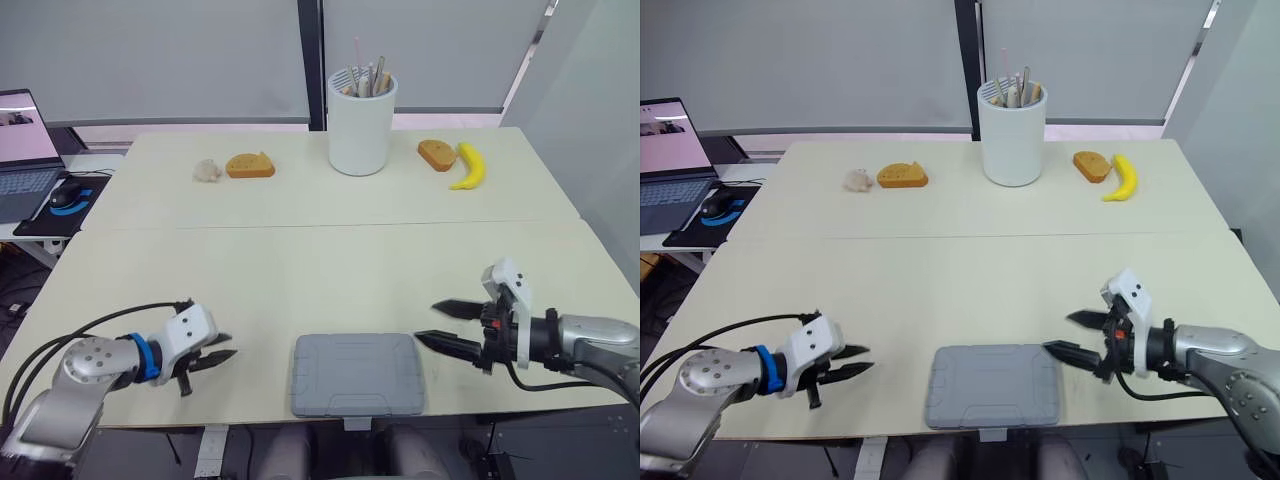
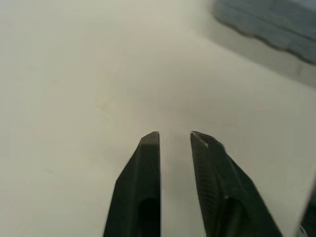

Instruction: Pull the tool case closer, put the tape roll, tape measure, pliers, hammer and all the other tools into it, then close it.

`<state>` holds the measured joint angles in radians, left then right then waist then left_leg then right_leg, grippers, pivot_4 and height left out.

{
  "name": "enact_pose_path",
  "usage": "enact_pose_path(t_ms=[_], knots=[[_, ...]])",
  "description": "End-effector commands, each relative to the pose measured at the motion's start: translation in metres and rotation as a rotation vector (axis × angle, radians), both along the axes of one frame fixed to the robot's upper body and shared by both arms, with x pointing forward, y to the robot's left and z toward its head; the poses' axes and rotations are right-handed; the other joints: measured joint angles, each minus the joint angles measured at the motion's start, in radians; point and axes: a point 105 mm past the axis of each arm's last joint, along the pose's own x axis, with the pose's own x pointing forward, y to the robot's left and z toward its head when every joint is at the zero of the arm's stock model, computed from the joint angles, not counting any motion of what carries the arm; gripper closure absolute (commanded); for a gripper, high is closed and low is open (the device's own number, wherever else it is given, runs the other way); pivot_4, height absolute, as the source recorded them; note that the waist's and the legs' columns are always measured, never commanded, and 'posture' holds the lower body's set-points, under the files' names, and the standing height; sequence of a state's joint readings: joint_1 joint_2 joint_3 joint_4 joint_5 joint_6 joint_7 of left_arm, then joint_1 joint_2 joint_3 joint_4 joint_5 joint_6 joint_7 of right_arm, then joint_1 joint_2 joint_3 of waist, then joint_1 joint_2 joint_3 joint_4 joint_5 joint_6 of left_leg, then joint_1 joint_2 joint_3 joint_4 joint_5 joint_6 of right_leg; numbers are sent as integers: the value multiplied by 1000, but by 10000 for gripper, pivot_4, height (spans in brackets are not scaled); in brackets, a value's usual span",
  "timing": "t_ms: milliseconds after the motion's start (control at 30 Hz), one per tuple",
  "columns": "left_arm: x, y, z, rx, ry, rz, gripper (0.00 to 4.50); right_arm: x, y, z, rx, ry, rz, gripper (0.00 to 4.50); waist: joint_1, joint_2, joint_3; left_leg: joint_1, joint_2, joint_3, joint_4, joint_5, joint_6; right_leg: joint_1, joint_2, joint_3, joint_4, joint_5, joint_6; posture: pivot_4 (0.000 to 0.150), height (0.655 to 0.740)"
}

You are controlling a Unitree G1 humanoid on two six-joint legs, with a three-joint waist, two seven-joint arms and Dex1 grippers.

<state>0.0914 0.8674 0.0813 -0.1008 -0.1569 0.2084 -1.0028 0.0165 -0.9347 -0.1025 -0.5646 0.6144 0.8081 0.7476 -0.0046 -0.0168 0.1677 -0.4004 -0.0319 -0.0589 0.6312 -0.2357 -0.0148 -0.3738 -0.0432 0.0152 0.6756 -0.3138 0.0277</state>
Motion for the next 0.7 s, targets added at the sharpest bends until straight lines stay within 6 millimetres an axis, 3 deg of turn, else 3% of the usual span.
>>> enact_pose_path(t_ms=[33,133,233,433,700], knots=[[8,2,4,-33,-55,10,20042,15,-18,-4,-167,-233,70,0,-6,-2,1,0,0,0,0,0,0,0,0,1,0,0,-1,1500,7400],[28,7,15,-59,-147,51,10101,35,-42,-7,-210,-355,-35,0,-6,-4,2,0,2,1,0,0,0,0,2,1,2,1,-1,1500,7400],[45,12,25,-60,-222,85,349,45,-50,-10,-198,-408,-86,0,-2,-5,3,1,3,0,1,0,-1,0,4,1,4,1,-1,1500,7400],[63,23,32,-21,-352,141,349,51,-52,-16,-176,-439,-121,0,-4,-5,3,1,4,0,1,0,-1,0,4,2,4,1,-1,1500,7400],[71,31,27,25,-404,195,349,55,-50,-24,-170,-424,-126,0,-2,-5,3,2,4,0,1,0,-1,1,4,1,5,1,-2,1500,7400]])
